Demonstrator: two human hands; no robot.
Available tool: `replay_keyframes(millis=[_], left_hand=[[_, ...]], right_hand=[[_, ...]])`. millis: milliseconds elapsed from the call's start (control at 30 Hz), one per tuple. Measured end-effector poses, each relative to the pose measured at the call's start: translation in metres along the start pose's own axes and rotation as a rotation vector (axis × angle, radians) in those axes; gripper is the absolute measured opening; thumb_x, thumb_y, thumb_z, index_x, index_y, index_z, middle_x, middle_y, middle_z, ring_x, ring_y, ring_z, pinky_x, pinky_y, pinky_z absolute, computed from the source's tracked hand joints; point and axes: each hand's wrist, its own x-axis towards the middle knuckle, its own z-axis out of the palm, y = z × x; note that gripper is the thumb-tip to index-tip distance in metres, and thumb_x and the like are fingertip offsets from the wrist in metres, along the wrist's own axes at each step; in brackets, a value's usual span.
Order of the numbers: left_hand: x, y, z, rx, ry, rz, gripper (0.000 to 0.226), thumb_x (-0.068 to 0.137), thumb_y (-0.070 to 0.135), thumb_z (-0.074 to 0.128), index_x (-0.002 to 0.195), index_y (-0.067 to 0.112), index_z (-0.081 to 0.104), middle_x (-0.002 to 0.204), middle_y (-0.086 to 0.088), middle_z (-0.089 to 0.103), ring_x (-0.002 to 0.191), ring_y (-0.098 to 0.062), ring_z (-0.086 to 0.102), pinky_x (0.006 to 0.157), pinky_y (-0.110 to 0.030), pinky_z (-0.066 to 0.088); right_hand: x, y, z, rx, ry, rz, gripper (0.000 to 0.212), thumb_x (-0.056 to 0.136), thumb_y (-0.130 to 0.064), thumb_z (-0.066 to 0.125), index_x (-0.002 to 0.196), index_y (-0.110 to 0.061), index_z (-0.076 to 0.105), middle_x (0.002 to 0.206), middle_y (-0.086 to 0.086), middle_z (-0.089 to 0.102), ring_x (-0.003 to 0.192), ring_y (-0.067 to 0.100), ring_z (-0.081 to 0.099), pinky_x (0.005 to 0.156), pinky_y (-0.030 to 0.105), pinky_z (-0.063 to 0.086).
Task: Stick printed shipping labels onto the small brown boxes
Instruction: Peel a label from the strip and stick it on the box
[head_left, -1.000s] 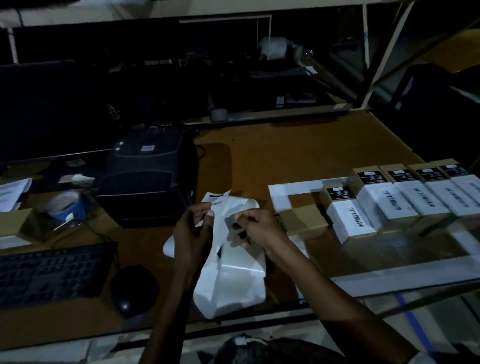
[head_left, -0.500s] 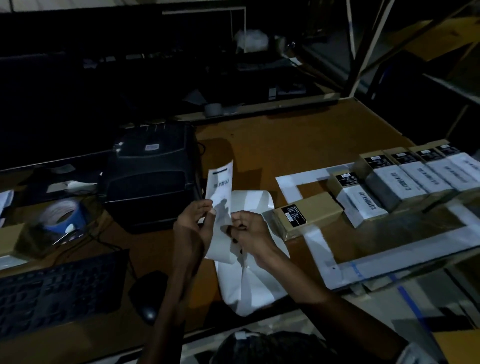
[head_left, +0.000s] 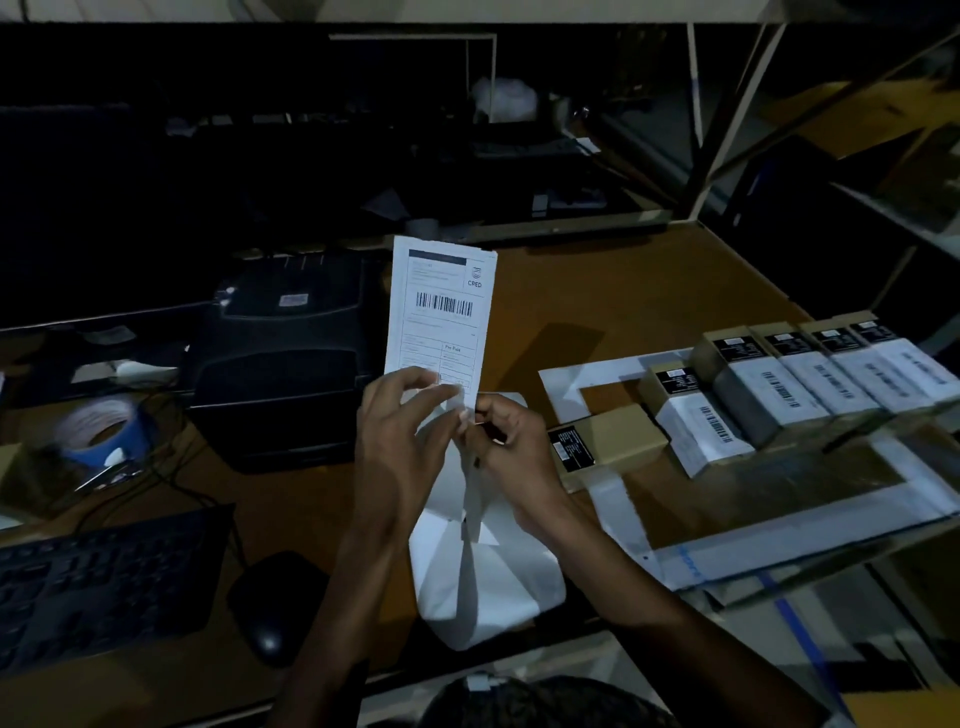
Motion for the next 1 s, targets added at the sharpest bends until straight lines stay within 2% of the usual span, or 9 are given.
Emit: replay_keyframes(millis=[67,167,233,333,467,633,767,867,1000], left_hand=[[0.004,0.002,0.003,0.040,0.030,0.074,0.021,0.085,0.016,0.079,0.104,0.011,0.078,0.113,-0.007,0.065,0.112,-0.020,0.055,0.098,-0.022,0.042],[0.009,0.008,0.006,0.096,0.072,0.190,0.017,0.087,0.014,0.077,0.102,0.007,0.077,0.108,-0.010,0.068,0.106,-0.026,0.060,0.092,-0.037,0.048],[0.012,0.013,0.007,0.134,0.084,0.245,0.017,0.089,0.016,0.074,0.103,0.006,0.077,0.106,-0.010,0.068,0.103,-0.028,0.062,0.089,-0.041,0.049],[0.017,0.020,0.006,0.187,0.115,0.283,0.017,0.090,0.015,0.070,0.103,0.006,0.077,0.103,-0.010,0.070,0.099,-0.030,0.064,0.084,-0.045,0.050],[0.024,0.026,0.004,0.202,0.116,0.311,0.021,0.093,0.018,0.064,0.104,0.005,0.076,0.104,-0.011,0.070,0.099,-0.029,0.063,0.083,-0.045,0.050],[0.026,0.031,-0.001,0.194,0.110,0.315,0.022,0.096,0.018,0.060,0.105,0.006,0.076,0.103,-0.008,0.069,0.099,-0.025,0.062,0.083,-0.044,0.050],[0.024,0.033,-0.004,0.178,0.092,0.253,0.018,0.095,0.015,0.061,0.104,0.009,0.074,0.105,-0.005,0.070,0.103,-0.022,0.061,0.088,-0.040,0.049],[0.026,0.037,-0.006,0.146,0.093,0.198,0.017,0.096,0.015,0.057,0.102,0.007,0.071,0.105,-0.005,0.069,0.102,-0.019,0.060,0.090,-0.034,0.048],[0.031,0.041,-0.010,0.102,0.042,0.058,0.016,0.102,0.020,0.051,0.102,0.009,0.064,0.103,-0.003,0.065,0.095,-0.019,0.061,0.081,-0.034,0.052]], right_hand=[[0.001,-0.004,-0.004,-0.056,-0.005,-0.068,0.021,0.094,0.000,0.064,0.101,-0.017,0.074,0.098,-0.006,0.076,0.095,0.009,0.070,0.082,0.025,0.056],[0.007,-0.009,-0.012,-0.155,-0.016,-0.165,0.017,0.094,0.001,0.062,0.096,-0.011,0.074,0.090,-0.001,0.074,0.087,0.014,0.068,0.078,0.033,0.056],[0.011,-0.015,-0.018,-0.210,-0.032,-0.207,0.013,0.094,-0.002,0.063,0.096,-0.009,0.074,0.086,0.001,0.072,0.083,0.014,0.067,0.076,0.036,0.056],[0.015,-0.028,-0.024,-0.275,-0.039,-0.257,0.009,0.093,-0.004,0.066,0.095,-0.008,0.074,0.086,0.001,0.070,0.079,0.000,0.061,0.073,0.027,0.054],[0.017,-0.042,-0.028,-0.337,-0.056,-0.316,0.010,0.096,-0.010,0.064,0.095,-0.011,0.074,0.087,-0.001,0.066,0.083,0.008,0.060,0.072,0.030,0.054],[0.015,-0.052,-0.031,-0.339,-0.088,-0.345,0.012,0.098,-0.012,0.062,0.097,-0.010,0.074,0.088,-0.002,0.064,0.086,0.005,0.058,0.072,0.025,0.052],[0.012,-0.051,-0.028,-0.337,-0.078,-0.316,0.013,0.099,-0.019,0.063,0.095,-0.012,0.074,0.084,-0.006,0.063,0.081,0.004,0.058,0.069,0.030,0.052],[0.010,-0.049,-0.026,-0.321,-0.065,-0.274,0.009,0.097,-0.019,0.064,0.098,-0.020,0.073,0.090,-0.007,0.069,0.084,0.006,0.062,0.071,0.029,0.054],[0.014,-0.044,-0.027,-0.396,-0.037,-0.224,0.010,0.094,-0.013,0.065,0.094,-0.015,0.074,0.086,-0.004,0.073,0.081,0.008,0.064,0.067,0.029,0.052]])
